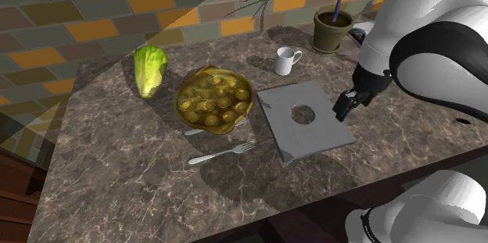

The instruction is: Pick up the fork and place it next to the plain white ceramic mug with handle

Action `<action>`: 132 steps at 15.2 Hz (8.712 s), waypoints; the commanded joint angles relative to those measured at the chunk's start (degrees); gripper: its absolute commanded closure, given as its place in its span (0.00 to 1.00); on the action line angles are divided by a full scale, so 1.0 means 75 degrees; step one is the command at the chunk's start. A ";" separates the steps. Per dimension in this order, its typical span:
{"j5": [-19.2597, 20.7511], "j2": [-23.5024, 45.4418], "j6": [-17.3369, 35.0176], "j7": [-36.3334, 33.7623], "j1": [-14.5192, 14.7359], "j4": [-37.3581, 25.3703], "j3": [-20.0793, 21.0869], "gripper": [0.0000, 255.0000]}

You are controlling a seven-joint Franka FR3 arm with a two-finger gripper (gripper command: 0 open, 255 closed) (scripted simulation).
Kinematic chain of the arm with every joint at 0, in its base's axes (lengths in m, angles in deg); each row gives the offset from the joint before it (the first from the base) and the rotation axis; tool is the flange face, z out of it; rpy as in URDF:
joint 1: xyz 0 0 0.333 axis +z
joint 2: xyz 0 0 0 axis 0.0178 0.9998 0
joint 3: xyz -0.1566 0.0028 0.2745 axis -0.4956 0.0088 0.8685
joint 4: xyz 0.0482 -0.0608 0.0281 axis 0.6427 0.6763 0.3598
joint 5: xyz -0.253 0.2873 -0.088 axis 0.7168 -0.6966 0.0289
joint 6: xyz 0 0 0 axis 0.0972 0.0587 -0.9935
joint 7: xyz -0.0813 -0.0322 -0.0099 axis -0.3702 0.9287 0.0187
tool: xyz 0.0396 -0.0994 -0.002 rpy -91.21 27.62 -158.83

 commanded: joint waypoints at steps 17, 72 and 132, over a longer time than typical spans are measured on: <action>-0.0228 0.3719 0.3198 0.2435 0.1716 -0.0662 0.0376 0.00; -0.0262 0.6044 0.4022 0.4276 0.2776 -0.2305 0.1192 1.00; -0.0448 0.7611 0.3798 0.8930 0.0574 -0.4262 -0.1185 1.00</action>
